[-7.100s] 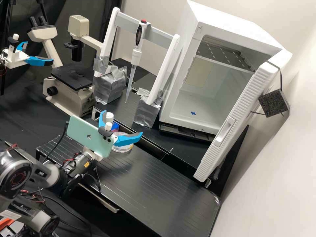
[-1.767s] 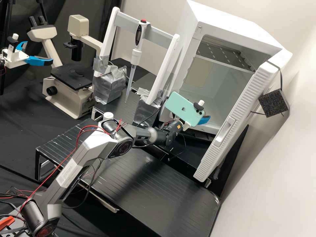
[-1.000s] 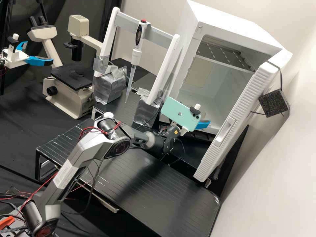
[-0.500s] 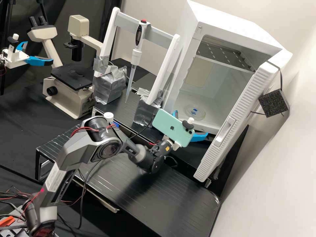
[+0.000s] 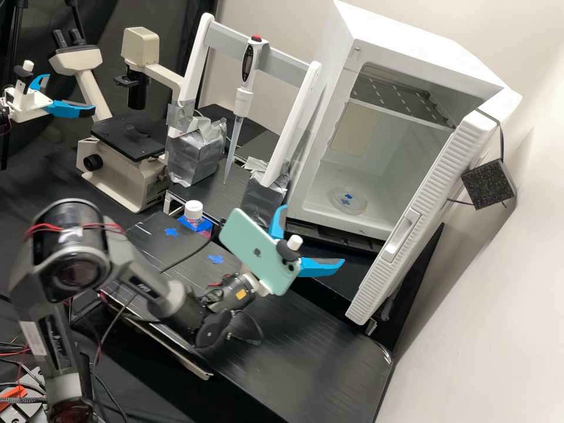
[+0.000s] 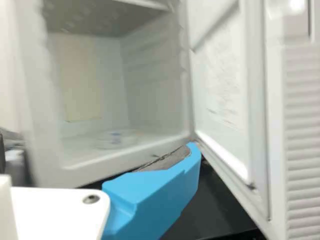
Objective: Move the petri dish to the incubator
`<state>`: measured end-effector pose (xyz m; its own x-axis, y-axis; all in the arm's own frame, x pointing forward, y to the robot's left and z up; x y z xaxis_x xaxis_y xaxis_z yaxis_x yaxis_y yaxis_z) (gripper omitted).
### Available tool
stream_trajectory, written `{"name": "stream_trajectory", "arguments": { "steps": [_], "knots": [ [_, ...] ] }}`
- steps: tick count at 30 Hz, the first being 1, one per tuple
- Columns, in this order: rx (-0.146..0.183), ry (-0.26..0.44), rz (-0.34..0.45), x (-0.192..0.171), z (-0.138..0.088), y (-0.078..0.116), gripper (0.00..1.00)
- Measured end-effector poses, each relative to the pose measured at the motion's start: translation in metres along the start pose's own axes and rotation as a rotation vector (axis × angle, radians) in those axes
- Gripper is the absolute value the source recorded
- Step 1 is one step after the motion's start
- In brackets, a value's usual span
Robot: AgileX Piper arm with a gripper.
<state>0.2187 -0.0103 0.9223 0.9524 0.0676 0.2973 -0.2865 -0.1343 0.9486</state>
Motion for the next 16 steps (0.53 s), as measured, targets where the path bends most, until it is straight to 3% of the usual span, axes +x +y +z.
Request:
{"name": "stream_trajectory", "arguments": {
  "steps": [6,10,14,16],
  "knots": [
    [0.058,0.127,-0.014,-0.046,-0.041,-0.026,1.00],
    [0.098,0.207,-0.029,-0.072,-0.058,-0.038,1.00],
    [0.167,0.277,-0.037,-0.092,-0.070,-0.046,1.00],
    [0.178,0.310,-0.034,-0.095,-0.076,-0.048,1.00]
  ]
}}
